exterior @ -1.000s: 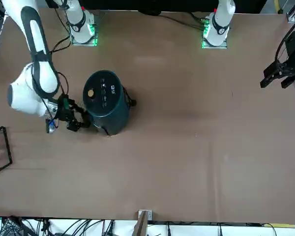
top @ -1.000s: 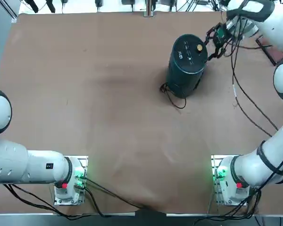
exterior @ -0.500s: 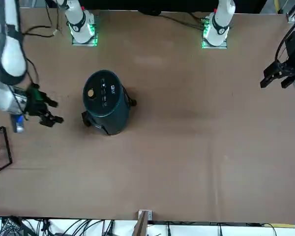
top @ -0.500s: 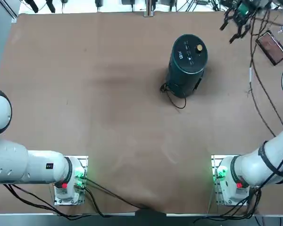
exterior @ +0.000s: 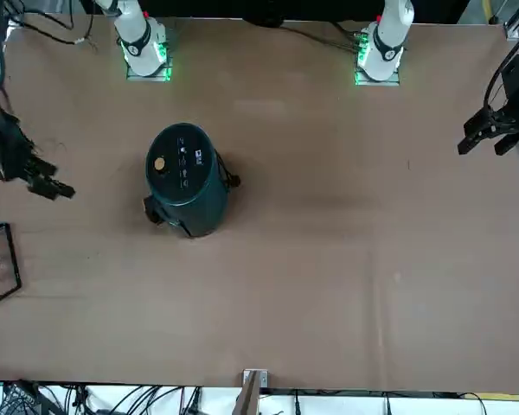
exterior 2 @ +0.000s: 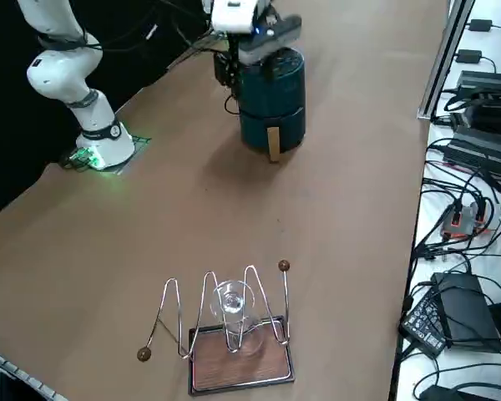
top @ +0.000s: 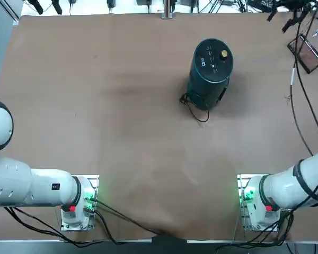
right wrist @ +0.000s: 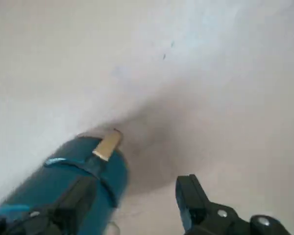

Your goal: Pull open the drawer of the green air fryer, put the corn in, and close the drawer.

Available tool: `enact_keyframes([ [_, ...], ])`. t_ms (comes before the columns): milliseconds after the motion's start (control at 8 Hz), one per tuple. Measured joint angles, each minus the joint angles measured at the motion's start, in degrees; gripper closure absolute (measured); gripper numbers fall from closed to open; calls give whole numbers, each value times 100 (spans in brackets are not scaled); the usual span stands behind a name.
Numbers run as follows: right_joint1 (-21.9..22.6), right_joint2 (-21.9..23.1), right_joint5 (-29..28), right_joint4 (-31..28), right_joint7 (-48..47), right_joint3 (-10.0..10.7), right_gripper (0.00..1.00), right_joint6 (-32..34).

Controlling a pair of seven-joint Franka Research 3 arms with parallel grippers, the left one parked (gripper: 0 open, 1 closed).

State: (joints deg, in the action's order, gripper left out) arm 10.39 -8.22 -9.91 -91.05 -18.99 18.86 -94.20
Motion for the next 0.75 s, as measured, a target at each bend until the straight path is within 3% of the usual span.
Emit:
enact_keyframes([
  [250, -9, 364, 437, 0, 911, 19, 0, 27],
  [500, -10, 533, 490, 117, 1124, -28, 0, 22],
  [625, -111, 573, 492, 221, 1124, -217, 0, 35],
  [750, -467, 639, 518, 257, 1125, -658, 0, 183],
])
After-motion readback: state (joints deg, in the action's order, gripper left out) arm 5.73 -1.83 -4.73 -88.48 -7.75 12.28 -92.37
